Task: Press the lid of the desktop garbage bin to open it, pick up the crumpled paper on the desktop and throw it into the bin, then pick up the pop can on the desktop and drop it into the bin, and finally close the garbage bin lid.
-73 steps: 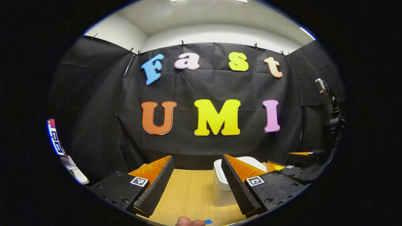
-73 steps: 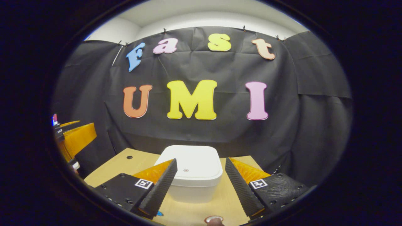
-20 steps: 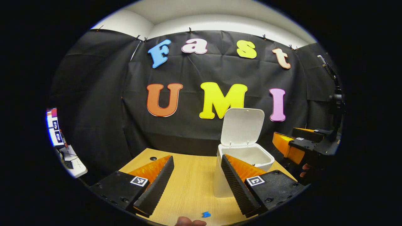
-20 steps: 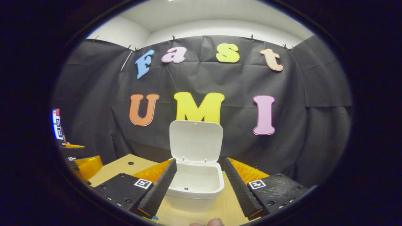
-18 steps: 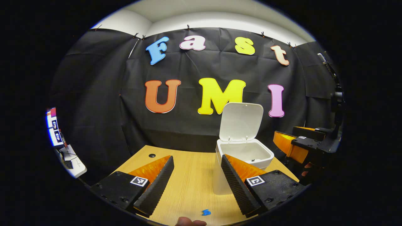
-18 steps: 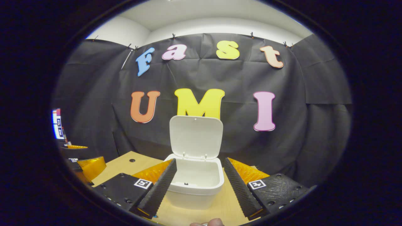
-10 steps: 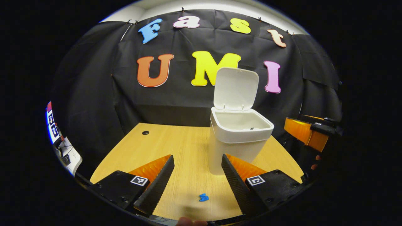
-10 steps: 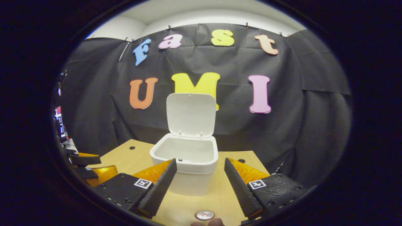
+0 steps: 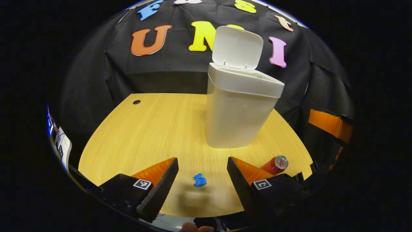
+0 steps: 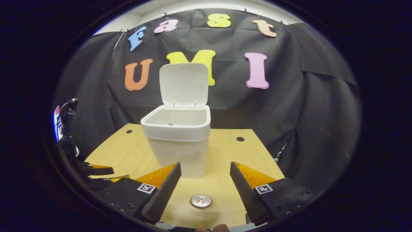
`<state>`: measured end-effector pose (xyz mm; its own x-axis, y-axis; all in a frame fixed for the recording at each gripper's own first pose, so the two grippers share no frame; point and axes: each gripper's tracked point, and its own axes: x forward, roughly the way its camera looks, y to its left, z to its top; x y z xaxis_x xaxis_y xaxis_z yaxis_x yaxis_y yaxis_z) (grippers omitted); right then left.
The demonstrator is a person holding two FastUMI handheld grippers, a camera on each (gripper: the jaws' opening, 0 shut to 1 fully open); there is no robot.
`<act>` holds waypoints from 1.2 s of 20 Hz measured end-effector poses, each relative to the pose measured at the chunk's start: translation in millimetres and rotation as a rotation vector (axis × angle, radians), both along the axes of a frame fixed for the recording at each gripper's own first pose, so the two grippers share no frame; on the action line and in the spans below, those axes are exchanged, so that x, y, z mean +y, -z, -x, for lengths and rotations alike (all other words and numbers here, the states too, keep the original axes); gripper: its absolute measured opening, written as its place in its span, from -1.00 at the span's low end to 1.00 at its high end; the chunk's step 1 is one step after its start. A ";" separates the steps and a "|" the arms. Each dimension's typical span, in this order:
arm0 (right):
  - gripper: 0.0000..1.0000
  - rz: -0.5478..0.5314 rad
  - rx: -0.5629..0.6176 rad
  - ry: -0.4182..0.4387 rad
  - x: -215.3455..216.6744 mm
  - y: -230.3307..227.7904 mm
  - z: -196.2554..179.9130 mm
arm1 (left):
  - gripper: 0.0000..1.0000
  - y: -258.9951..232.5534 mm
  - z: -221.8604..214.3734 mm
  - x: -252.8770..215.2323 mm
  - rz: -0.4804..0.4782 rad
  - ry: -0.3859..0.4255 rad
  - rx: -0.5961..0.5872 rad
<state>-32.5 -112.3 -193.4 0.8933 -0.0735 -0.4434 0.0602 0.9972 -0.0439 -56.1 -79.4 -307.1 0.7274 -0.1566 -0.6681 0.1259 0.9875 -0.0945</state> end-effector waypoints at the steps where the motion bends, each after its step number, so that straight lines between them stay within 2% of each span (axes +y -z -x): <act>1: 0.92 0.004 0.018 -0.003 0.9 6.6 4.2 | 0.98 10.7 2.3 1.1 -0.013 0.007 0.016; 2: 0.96 0.011 0.036 -0.004 1.0 13.0 8.0 | 0.97 22.2 3.5 1.6 -0.017 0.013 0.031; 9: 0.87 0.039 0.104 0.030 -14.5 33.1 24.9 | 0.97 82.0 10.7 4.8 0.001 -0.015 0.131; 11: 0.92 0.047 0.126 0.041 -18.9 38.6 29.9 | 0.98 96.3 13.9 6.1 -0.011 -0.018 0.155; 14: 0.96 0.050 0.158 0.058 -23.1 46.8 34.8 | 0.97 107.6 12.7 8.1 -0.022 -0.020 0.160; 18: 0.92 0.038 0.177 0.051 -12.7 51.8 39.2 | 0.94 116.4 9.0 10.5 -0.023 -0.026 0.169; 19: 0.96 0.040 0.183 0.044 -10.3 54.3 40.4 | 0.92 119.2 8.8 11.0 -0.023 -0.025 0.172; 24: 0.92 0.034 0.217 0.031 -1.5 65.0 46.1 | 0.78 127.4 6.7 16.5 -0.048 -0.028 0.175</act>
